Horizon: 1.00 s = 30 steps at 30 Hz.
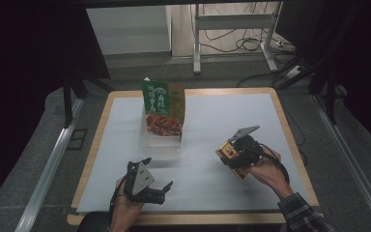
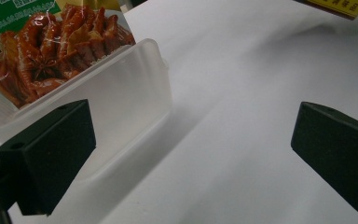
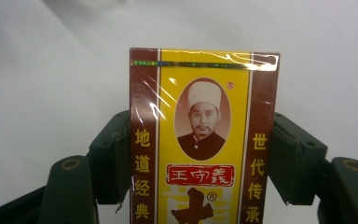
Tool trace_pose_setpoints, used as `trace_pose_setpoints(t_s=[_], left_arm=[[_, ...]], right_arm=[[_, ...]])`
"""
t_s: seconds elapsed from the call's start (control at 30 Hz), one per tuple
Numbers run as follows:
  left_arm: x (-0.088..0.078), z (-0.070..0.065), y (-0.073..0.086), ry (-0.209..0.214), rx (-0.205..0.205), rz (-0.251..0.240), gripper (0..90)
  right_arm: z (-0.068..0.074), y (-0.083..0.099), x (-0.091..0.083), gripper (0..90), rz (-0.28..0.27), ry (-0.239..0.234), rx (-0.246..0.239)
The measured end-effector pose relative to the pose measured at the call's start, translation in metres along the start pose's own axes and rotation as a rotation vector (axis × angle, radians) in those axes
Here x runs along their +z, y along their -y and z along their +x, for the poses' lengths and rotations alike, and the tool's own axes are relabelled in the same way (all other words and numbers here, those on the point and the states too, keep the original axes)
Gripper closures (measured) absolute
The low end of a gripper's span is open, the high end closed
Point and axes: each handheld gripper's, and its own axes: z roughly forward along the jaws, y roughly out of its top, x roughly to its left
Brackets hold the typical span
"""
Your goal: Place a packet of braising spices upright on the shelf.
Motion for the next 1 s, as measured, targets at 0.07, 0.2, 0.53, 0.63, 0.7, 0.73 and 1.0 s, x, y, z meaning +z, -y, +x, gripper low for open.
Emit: trace_pose_setpoints(t_s=[0.07, 0.2, 0.53, 0.63, 0.7, 0.73, 1.0], left_arm=[[0.0, 0.0, 0.0, 0.001, 0.002, 0.0, 0.0], [0.0, 0.0, 0.0, 0.0, 0.001, -0.001, 0.0], [-0.001, 0.002, 0.0, 0.006, -0.017, -0.009, 0.0], [-0.001, 0.002, 0.0, 0.008, -0.022, -0.01, 0.0], [-0.002, 0.002, 0.0, 0.01, -0.025, -0.012, 0.0], [-0.002, 0.002, 0.0, 0.011, -0.027, -0.014, 0.0], [-0.003, 0.003, 0.0, 0.013, -0.031, -0.015, 0.0]], right_arm=[[0.001, -0.001, -0.001, 31.9, -0.023, 0.002, 0.008], [0.001, -0.001, -0.003, 31.9, -0.069, 0.008, 0.001], [0.002, -0.005, -0.011, 31.9, -0.178, 0.011, 0.008], [0.003, -0.007, -0.013, 31.9, -0.209, 0.008, 0.006], [0.003, -0.008, -0.014, 32.0, -0.222, 0.007, 0.0], [0.004, -0.009, -0.014, 31.9, -0.228, 0.009, 0.001], [0.007, -0.015, -0.013, 31.9, -0.291, -0.005, 0.017]])
